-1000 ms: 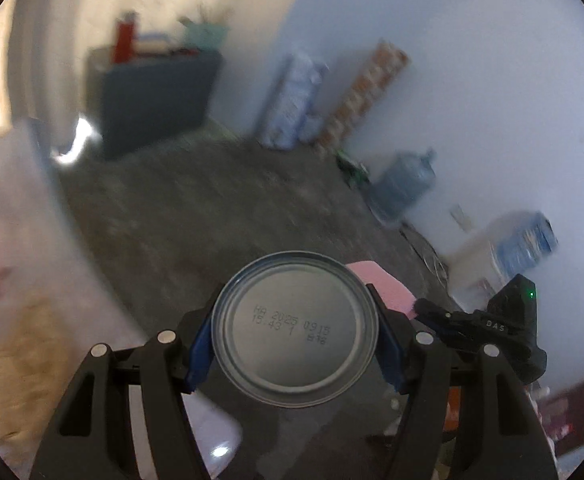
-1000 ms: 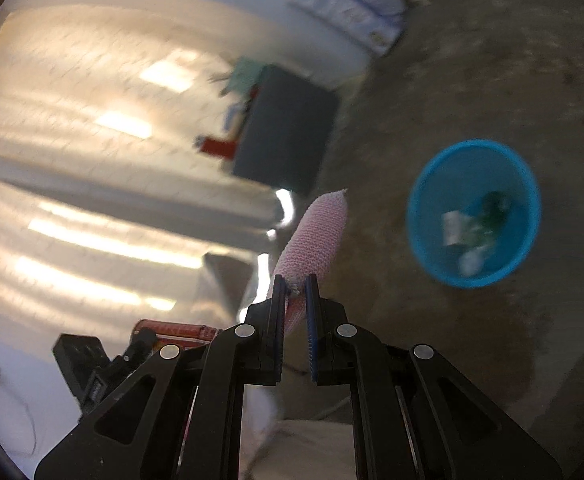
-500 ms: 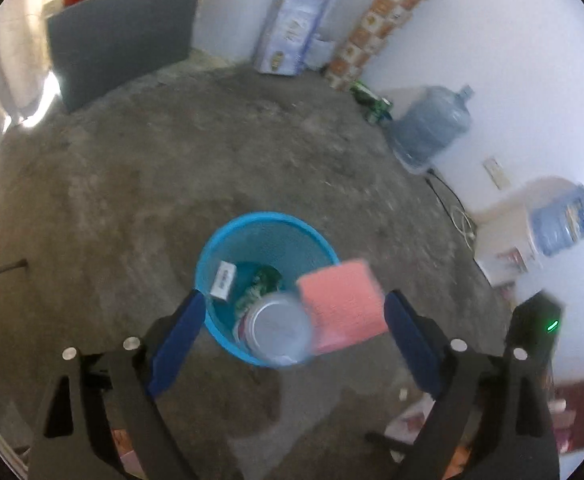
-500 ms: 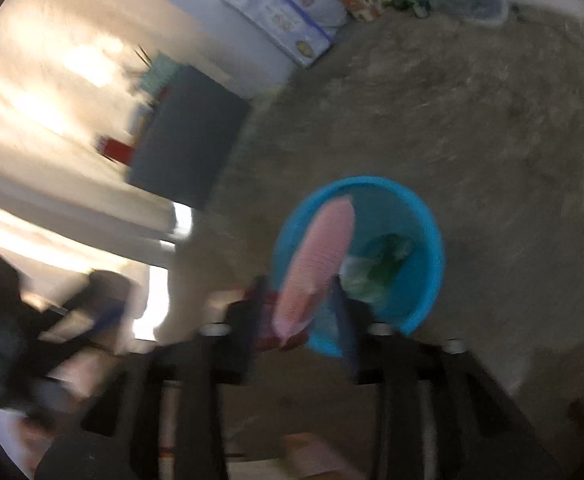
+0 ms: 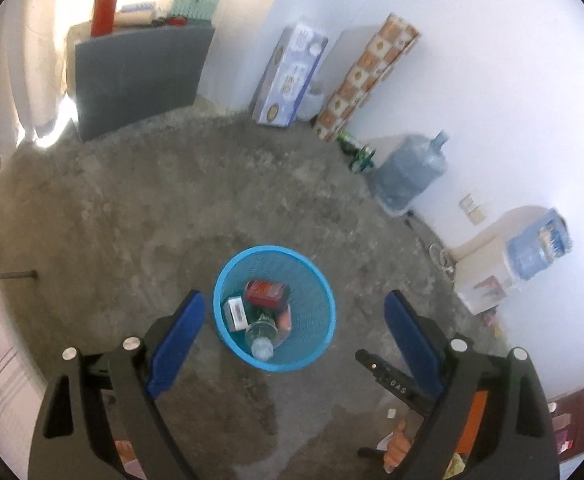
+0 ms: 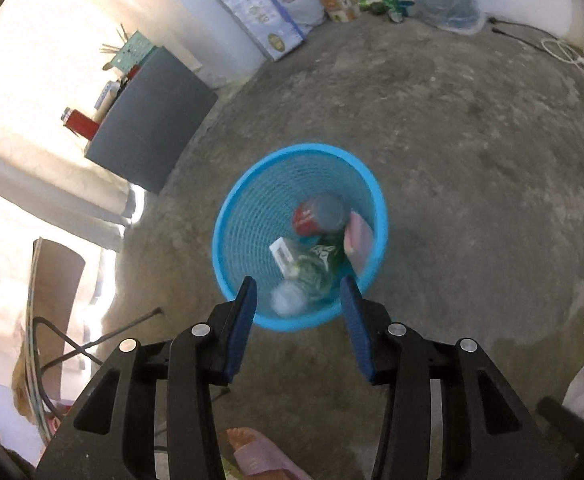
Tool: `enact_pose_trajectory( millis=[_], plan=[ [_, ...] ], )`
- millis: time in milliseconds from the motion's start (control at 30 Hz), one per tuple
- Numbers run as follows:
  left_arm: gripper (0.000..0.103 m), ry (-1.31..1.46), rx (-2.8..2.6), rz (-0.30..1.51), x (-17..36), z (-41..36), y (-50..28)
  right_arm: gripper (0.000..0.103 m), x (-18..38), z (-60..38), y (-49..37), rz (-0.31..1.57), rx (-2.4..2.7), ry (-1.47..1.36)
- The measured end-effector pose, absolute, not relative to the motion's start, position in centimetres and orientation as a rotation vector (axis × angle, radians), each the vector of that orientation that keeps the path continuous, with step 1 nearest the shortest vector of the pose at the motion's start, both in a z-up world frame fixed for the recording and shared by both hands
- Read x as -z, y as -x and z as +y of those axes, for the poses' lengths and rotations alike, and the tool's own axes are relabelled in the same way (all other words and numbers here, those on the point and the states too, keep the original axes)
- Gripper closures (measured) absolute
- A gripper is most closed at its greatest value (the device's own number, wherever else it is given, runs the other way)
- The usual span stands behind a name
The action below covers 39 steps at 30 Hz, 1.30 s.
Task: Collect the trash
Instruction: 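Carry can and sponge over the blue wastebasket and open both tools, then move both tools back toward the table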
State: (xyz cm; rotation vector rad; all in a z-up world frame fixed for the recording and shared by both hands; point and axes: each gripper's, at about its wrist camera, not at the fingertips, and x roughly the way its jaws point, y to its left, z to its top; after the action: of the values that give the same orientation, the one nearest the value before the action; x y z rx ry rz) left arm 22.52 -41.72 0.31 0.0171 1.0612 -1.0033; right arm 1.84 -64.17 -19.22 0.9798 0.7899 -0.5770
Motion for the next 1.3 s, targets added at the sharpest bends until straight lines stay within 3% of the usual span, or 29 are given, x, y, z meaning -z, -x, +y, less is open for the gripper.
enact_pose_trajectory(
  millis=[200, 567, 867, 1000, 1300],
  plan=[
    [0.014, 0.035, 1.043, 0.984, -4.4, -36.0, -20.4, 0.06, 17.1, -63.0, 1.0, 0.746, 0.591, -1.005],
    [0.014, 0.131, 0.929, 0.837, -8.4, -21.1, -17.3, 0.045, 7.9, -58.6, 0.3, 0.639, 0.477, -0.844],
    [0.014, 0.214, 0.682, 0.707, -9.6, -7.0, -15.0, 0.023, 0.1, -52.4, -5.4, 0.605, 0.337, -0.611],
    [0.014, 0.223, 0.551, 0.673, -8.8, -1.4, -13.3, 0.008, -1.8, -48.1, -8.2, 0.616, 0.32, -0.473],
    [0.014, 0.234, 0.278, 0.671, -6.6, 7.4, -10.4, 0.008, -1.4, -39.0, -14.7, 0.734, 0.205, -0.229]
  ],
)
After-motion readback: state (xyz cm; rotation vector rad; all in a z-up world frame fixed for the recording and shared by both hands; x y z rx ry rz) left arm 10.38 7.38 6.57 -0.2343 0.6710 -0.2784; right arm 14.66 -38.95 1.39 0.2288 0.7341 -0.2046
